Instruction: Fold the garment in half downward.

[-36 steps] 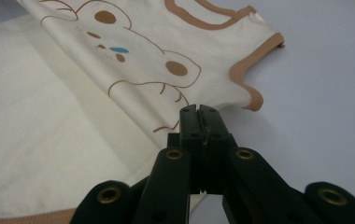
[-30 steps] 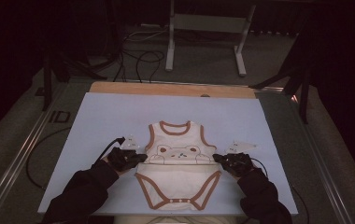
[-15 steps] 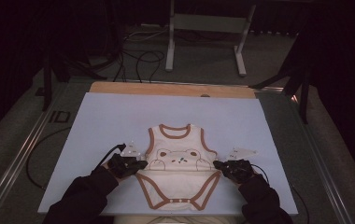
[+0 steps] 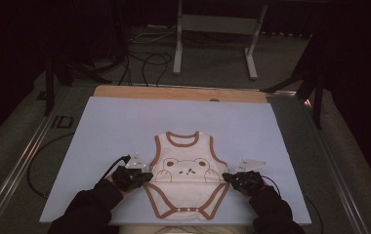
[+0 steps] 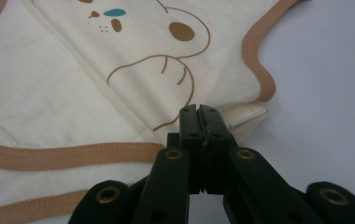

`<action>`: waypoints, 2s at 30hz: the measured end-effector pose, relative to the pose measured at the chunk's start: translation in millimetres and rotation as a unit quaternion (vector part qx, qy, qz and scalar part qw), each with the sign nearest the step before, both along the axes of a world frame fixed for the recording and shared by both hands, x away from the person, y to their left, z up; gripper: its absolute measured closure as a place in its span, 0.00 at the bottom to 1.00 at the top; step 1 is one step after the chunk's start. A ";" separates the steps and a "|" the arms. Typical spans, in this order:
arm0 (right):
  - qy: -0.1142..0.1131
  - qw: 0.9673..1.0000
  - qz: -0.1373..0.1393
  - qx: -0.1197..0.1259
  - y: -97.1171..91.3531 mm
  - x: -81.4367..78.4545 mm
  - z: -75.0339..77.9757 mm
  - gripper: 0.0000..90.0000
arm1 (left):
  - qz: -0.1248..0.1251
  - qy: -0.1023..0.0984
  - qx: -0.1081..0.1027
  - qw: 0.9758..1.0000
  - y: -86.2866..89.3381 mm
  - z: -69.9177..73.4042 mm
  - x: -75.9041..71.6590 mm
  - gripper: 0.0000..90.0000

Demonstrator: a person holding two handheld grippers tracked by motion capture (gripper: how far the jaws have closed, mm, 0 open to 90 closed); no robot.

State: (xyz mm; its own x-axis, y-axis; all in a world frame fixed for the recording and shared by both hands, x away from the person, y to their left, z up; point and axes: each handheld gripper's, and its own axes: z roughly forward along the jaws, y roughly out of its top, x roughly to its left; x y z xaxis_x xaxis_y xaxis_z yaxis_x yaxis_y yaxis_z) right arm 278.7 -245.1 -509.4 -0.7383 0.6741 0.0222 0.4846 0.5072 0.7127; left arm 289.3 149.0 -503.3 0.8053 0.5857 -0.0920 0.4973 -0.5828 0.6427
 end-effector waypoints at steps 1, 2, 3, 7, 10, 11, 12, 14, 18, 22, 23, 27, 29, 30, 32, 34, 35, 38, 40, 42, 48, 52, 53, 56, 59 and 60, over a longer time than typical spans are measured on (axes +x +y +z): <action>0.002 1.000 0.000 -0.002 0.0 0.2 -0.5 1.00 | 0.002 0.001 -0.001 1.000 0.2 -0.8 -0.3 1.00; 0.003 1.000 0.000 -0.002 0.4 0.1 -1.5 1.00 | 0.001 0.002 -0.002 1.000 0.4 -1.8 -0.5 1.00; 0.003 1.000 0.000 -0.004 0.7 0.1 -2.2 1.00 | 0.001 0.003 -0.001 1.000 0.6 -2.3 -1.0 0.99; 0.005 1.000 0.003 -0.008 0.6 0.3 -4.7 0.99 | 0.007 0.007 0.000 1.000 1.7 -4.8 -2.3 0.99; 0.003 1.000 0.004 -0.008 0.1 -0.1 -5.4 0.99 | 0.009 0.005 0.001 1.000 2.1 -5.2 -3.4 0.98; 0.002 1.000 0.003 -0.007 -0.1 -0.2 -5.7 0.99 | 0.011 0.007 0.001 1.000 2.2 -5.7 -3.5 0.98; 0.003 1.000 0.002 -0.006 -0.3 -0.4 -5.9 0.98 | 0.013 0.009 0.000 1.000 2.7 -6.1 -3.7 0.97; 0.004 1.000 0.001 -0.005 -1.0 -0.6 -6.2 0.97 | 0.016 0.007 0.001 1.000 4.0 -6.8 -4.2 0.95; 0.003 1.000 -0.003 0.000 -3.4 -0.8 -7.0 0.90 | 0.025 -0.003 -0.001 1.000 6.1 -6.9 -6.3 0.88; 0.005 1.000 -0.004 0.005 -4.3 -1.7 -4.9 0.72 | 0.027 -0.014 0.009 0.999 7.0 -5.3 -8.6 0.76; 0.005 1.000 -0.006 0.008 -4.4 -2.1 -4.2 0.66 | 0.027 -0.012 0.007 1.000 7.9 -4.9 -8.6 0.73; 0.000 1.000 -0.011 0.019 -5.5 -1.9 0.0 0.49 | 0.022 -0.013 -0.002 1.000 10.6 -1.6 -10.7 0.59; 0.003 0.999 -0.012 0.032 -6.6 -0.7 2.4 0.41 | 0.023 -0.014 -0.002 1.000 10.9 0.7 -11.3 0.50; 0.001 0.999 -0.010 0.033 -6.6 -0.2 3.5 0.37 | 0.021 -0.016 -0.005 1.000 10.8 2.2 -11.8 0.47; 0.000 0.999 -0.005 0.037 -5.2 -0.1 5.6 0.29 | 0.015 -0.015 -0.004 1.000 9.9 4.3 -11.5 0.39; 0.000 0.999 -0.005 0.037 -4.1 0.0 6.6 0.25 | 0.014 -0.018 -0.006 1.000 9.4 6.0 -11.1 0.29; 0.000 0.999 -0.001 0.049 -2.1 0.4 9.2 0.18 | 0.017 -0.018 -0.012 1.000 9.3 8.5 -9.6 0.27; 0.003 0.998 0.001 0.058 -1.3 1.3 11.4 0.15 | 0.007 -0.018 -0.016 1.000 9.9 10.9 -8.3 0.17; -0.004 0.998 0.001 0.060 -0.7 3.5 15.1 0.14 | 0.006 -0.021 -0.020 1.000 9.6 14.1 -6.8 0.17; -0.008 0.998 0.004 0.059 0.5 5.4 17.9 0.12 | 0.004 -0.022 -0.019 1.000 8.5 15.9 -5.6 0.11; -0.022 0.998 0.017 0.048 6.4 10.8 24.0 0.11 | -0.010 -0.026 -0.031 0.999 5.9 21.5 -1.4 0.01; -0.026 0.998 0.024 0.043 10.5 14.3 26.1 0.11 | -0.013 -0.030 -0.034 0.999 4.1 25.3 3.3 0.00; -0.026 0.998 0.026 0.042 11.4 15.0 27.2 0.11 | -0.013 -0.034 -0.036 0.999 3.6 27.2 5.8 0.00; -0.031 0.998 0.031 0.043 13.7 18.7 31.3 0.12 | -0.016 -0.037 -0.035 0.999 3.5 30.3 9.9 0.00; -0.032 0.998 0.035 0.045 14.8 21.8 34.3 0.12 | -0.019 -0.040 -0.035 0.998 2.5 31.9 12.0 0.00; -0.032 0.998 0.037 0.044 16.1 24.9 37.3 0.12 | -0.022 -0.040 -0.037 0.998 1.8 32.9 15.0 0.00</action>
State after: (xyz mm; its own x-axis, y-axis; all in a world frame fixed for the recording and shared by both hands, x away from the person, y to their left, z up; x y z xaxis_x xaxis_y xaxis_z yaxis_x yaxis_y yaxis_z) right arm 303.6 -228.9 -472.2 -0.7873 0.6158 0.0309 0.4013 0.4737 0.7840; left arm 304.3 150.8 -470.4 0.8366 0.5435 -0.0685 0.4179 -0.5525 0.7212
